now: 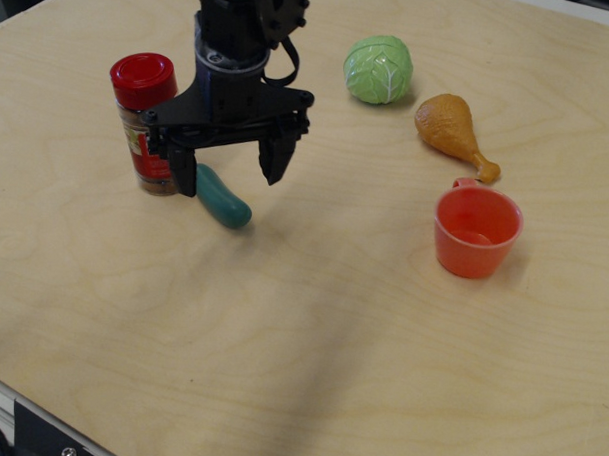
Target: Put cucumber in cup
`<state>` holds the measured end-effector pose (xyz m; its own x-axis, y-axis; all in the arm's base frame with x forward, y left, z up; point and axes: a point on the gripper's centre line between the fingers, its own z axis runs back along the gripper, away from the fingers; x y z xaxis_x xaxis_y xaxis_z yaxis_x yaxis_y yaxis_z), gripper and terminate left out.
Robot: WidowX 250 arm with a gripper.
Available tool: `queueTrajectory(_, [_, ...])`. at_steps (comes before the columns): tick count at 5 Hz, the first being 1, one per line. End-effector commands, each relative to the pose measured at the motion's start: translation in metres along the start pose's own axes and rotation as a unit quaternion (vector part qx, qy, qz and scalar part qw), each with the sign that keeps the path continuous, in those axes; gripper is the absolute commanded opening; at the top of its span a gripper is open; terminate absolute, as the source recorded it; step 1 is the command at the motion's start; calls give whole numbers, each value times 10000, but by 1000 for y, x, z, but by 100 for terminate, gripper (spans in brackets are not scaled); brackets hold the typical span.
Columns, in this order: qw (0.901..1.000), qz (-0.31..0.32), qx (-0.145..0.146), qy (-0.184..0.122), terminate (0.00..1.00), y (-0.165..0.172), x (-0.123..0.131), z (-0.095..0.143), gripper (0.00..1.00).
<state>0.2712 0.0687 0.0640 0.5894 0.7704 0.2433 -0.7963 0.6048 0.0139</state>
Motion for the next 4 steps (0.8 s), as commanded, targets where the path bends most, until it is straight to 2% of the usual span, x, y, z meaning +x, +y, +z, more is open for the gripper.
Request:
queueTrajectory(1, [9977, 361, -401, -401, 0, 6, 22, -15, 100])
queueTrajectory(2, [9946, 453, -801, -479, 0, -1, 26, -27, 100])
queueTrajectory(4, [9955, 596, -730, -125, 0, -11, 12, -38, 100])
